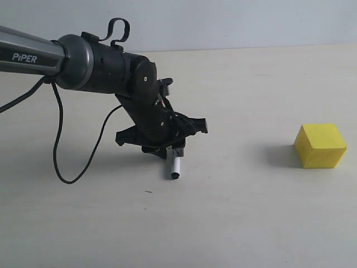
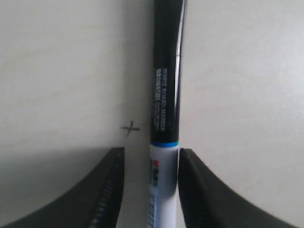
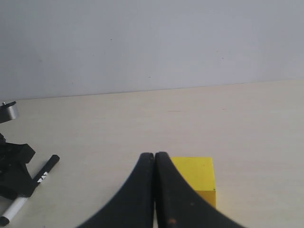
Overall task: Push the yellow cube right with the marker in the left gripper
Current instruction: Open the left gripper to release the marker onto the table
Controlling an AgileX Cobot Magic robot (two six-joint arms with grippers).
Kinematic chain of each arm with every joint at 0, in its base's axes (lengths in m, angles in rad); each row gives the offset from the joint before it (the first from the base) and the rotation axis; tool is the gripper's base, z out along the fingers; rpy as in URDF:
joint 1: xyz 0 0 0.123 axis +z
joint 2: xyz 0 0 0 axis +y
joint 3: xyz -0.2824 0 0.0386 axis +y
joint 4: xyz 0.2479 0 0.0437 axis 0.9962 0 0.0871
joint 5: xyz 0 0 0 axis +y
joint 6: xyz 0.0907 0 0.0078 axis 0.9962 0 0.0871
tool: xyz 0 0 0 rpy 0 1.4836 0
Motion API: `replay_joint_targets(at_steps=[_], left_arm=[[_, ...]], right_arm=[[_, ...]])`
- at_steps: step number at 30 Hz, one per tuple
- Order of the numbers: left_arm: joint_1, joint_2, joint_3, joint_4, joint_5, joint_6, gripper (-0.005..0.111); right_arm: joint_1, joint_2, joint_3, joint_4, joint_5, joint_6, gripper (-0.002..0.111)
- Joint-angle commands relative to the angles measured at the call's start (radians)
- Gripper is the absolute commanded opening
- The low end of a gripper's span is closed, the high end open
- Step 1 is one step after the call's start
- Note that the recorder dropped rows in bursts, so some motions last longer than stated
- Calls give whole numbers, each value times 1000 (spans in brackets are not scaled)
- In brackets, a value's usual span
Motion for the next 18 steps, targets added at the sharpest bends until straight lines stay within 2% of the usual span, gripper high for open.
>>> replay_joint_targets(at_steps=[1,18], left_arm=[[-1,18,4,6,4,2,39],[0,0,4,8,-14,-2,39]], right_arm=[[-3,-6,5,-1,-4,-5,0],[-3,-6,5,-1,-4,-5,0]])
